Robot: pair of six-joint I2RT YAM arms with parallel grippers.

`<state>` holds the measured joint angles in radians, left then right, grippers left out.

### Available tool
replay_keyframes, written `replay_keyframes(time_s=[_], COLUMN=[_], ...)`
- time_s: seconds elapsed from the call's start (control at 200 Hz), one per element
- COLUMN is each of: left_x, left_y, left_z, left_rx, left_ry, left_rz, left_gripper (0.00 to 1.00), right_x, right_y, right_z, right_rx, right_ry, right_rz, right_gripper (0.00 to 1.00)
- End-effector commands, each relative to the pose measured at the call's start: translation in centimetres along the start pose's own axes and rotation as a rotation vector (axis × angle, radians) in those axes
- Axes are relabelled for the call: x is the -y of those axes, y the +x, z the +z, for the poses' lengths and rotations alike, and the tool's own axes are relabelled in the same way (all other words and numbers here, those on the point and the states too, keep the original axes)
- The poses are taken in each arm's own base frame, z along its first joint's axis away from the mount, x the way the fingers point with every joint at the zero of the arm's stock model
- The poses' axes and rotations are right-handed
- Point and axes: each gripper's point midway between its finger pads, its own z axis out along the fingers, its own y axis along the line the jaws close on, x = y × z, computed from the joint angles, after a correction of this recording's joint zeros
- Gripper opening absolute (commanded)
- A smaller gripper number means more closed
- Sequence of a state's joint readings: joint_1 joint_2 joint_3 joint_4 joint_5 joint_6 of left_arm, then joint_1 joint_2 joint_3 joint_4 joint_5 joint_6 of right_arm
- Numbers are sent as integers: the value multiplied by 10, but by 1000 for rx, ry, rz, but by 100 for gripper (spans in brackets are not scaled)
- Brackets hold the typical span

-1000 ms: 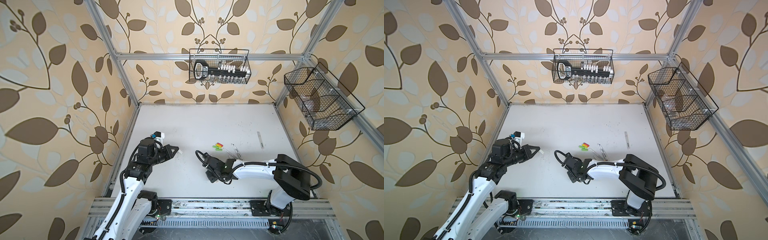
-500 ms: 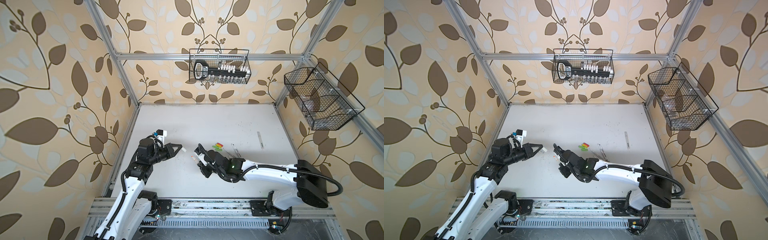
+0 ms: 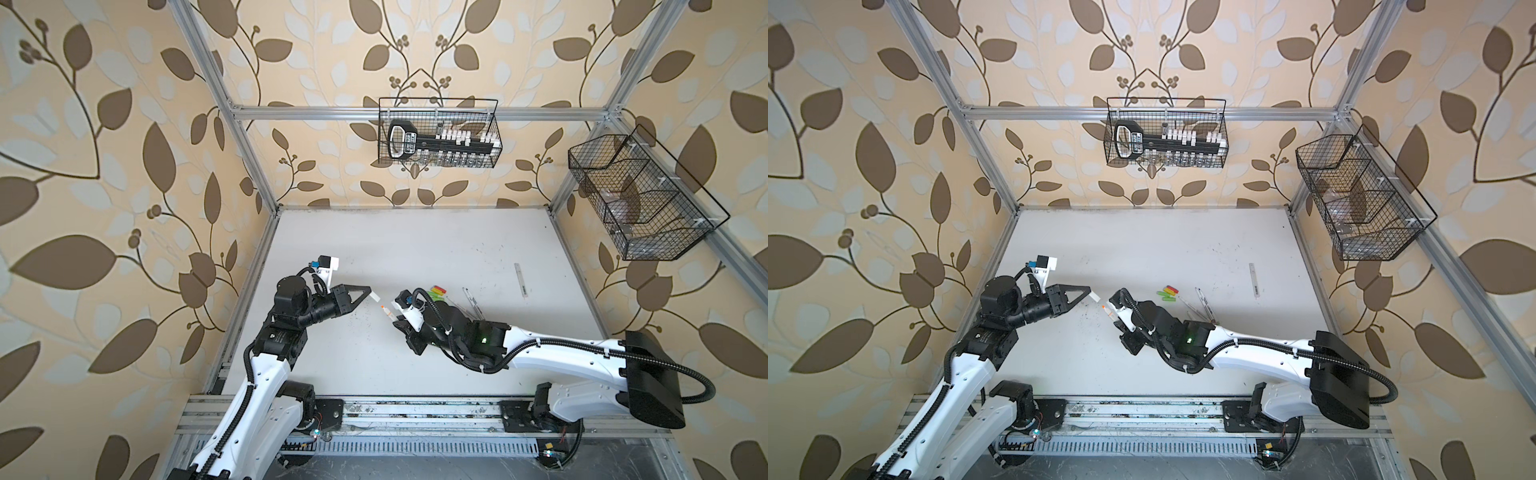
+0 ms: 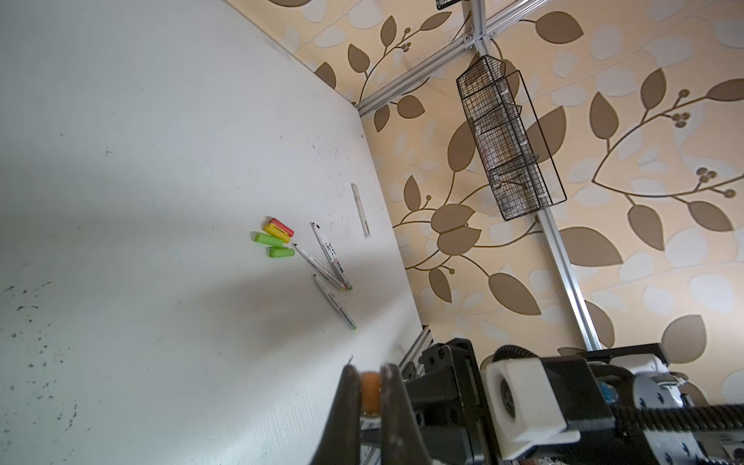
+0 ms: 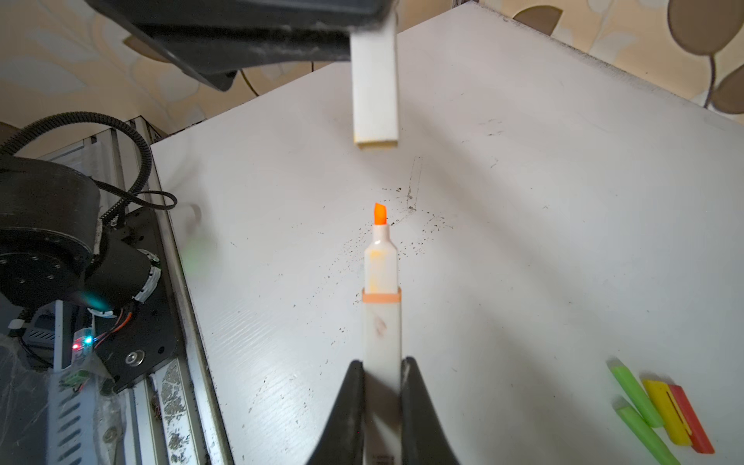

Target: Insert the pens into the pen caps

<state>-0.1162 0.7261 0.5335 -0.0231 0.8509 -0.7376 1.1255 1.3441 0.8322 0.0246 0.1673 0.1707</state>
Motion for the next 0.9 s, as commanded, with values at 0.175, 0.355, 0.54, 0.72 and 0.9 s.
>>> replay_keyframes(time_s=[0.175,0.355,0.54,0.72,0.9], left_x=[7,4,1,0,0], left_y=[0,2,4,5,6], left_z=[1,2,3,3,3], left_rx=[-15,-22,-29,-30,-34], left_ry=[44,41,35,35,39], left_rz=[15,5,-6,-9,-11], left_gripper=[0,0,0,0,0], right_x=[3,4,5,6,6], right_y=[-6,-8,-9,-12,-12], right_z=[-6,-7,-6,-4,-2], right_rx=[25,28,25,26,22], right_ry=[21,26,23,25,23], right_rz=[-18,-23,-23,-24,-25], right_gripper=[14,14,14,14,14])
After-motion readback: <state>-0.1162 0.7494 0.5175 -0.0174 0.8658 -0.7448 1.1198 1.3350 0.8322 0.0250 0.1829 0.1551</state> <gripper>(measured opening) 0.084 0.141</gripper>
